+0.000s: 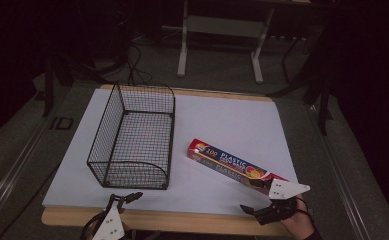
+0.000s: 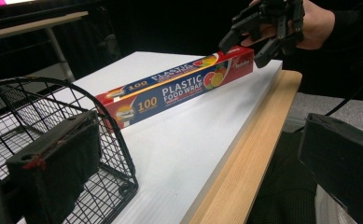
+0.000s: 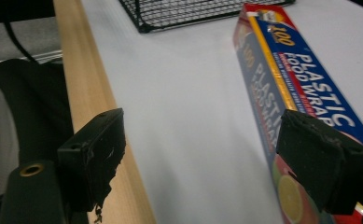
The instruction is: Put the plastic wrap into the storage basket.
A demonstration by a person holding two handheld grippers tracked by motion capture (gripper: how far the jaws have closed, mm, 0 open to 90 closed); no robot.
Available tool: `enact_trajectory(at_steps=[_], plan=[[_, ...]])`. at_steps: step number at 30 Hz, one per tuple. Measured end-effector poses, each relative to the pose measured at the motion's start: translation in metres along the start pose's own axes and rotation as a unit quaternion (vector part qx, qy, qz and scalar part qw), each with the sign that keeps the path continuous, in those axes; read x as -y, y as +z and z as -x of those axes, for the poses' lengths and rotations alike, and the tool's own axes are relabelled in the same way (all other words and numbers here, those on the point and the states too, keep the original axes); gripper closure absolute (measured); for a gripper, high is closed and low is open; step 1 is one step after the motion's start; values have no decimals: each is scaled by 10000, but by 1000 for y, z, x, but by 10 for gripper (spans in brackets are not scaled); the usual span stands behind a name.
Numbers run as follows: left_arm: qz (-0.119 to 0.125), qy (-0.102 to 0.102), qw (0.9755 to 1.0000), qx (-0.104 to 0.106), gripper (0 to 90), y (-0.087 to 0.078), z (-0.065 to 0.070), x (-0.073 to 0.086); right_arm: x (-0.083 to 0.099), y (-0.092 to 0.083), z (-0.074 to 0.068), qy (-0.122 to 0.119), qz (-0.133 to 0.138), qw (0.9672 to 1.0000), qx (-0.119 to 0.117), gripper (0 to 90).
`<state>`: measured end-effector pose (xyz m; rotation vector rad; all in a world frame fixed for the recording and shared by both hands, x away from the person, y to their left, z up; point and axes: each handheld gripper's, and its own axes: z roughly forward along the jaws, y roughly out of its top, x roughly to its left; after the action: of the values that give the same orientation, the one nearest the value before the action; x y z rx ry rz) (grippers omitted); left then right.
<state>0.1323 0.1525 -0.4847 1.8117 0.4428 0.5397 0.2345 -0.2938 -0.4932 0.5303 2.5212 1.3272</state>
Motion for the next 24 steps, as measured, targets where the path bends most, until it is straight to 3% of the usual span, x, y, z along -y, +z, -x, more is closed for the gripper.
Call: enact_trajectory(at_steps=[4, 9, 12, 18, 24], plan=[[2, -1, 10000, -2, 0, 0, 0, 0, 0, 2, 0, 24, -94, 9999, -45, 150], [0, 5, 10000, -5, 0, 0, 0, 0, -2, 0, 1, 79, -27, 10000, -6, 139], [-1, -2, 10000, -21, 0, 0, 0, 0, -4, -3, 3, 48, 44, 9999, 90, 136], [-7, 21, 10000, -37, 0, 0, 0, 0, -6, -5, 6, -8, -64, 9998, 195, 125], [0, 8, 10000, -34, 0, 0, 0, 0, -10, -11, 19, 0, -267, 9988, 404, 114]])
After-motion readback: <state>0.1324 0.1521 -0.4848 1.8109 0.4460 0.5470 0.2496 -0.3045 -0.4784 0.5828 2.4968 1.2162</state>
